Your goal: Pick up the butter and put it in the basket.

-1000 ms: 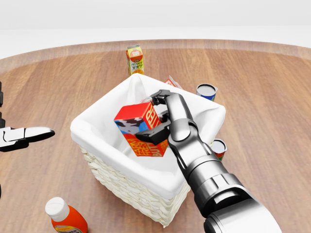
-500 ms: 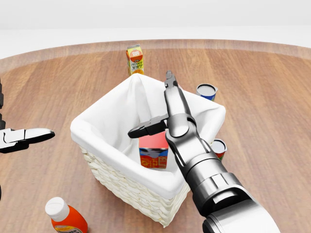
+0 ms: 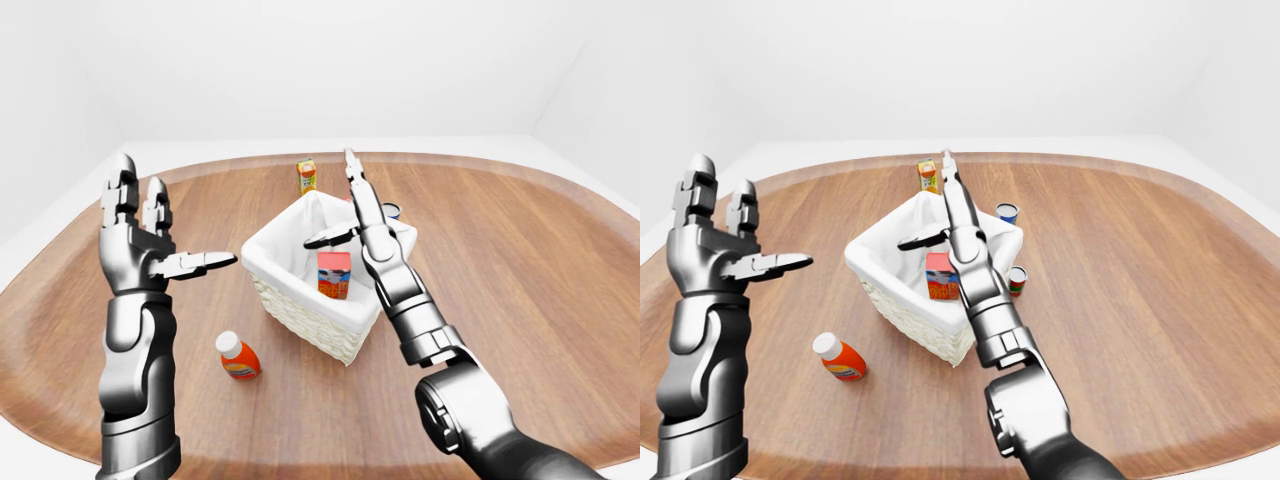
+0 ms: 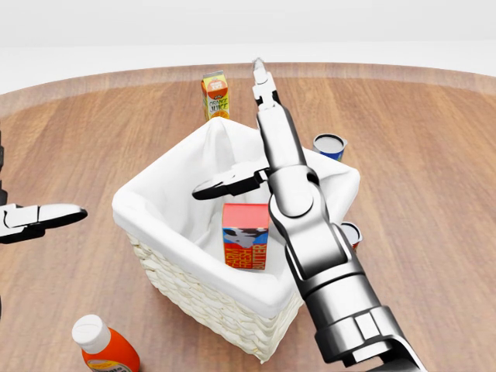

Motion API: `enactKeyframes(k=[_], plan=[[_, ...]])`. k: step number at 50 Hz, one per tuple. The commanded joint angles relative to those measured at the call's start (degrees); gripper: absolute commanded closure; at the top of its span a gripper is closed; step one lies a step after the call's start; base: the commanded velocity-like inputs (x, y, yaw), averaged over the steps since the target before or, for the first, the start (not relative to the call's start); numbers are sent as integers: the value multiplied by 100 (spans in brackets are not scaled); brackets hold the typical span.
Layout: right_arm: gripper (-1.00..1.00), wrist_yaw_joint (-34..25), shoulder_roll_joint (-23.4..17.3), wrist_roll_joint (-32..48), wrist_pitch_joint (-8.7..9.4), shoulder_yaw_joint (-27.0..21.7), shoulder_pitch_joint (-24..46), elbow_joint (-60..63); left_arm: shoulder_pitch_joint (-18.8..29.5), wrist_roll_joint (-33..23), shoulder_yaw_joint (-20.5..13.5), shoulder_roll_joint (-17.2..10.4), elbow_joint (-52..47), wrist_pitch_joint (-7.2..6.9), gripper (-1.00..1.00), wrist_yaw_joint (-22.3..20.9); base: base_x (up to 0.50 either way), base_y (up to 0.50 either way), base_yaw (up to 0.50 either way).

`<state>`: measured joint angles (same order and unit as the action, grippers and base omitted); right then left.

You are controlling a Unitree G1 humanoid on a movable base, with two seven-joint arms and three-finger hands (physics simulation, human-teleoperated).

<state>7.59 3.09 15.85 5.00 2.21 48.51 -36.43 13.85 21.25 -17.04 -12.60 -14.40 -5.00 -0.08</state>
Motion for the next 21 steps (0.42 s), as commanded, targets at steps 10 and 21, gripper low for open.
enactKeyframes(k=[10, 21], plan=[[-100, -608, -137, 180, 0, 38, -1030, 2428, -107, -54, 15, 58, -161, 0, -100, -48, 0, 0, 0], [-100, -751, -242, 137, 0, 16, -1546, 3148, -148, -99, 23, 82, -290, 0, -100, -59, 0, 0, 0]])
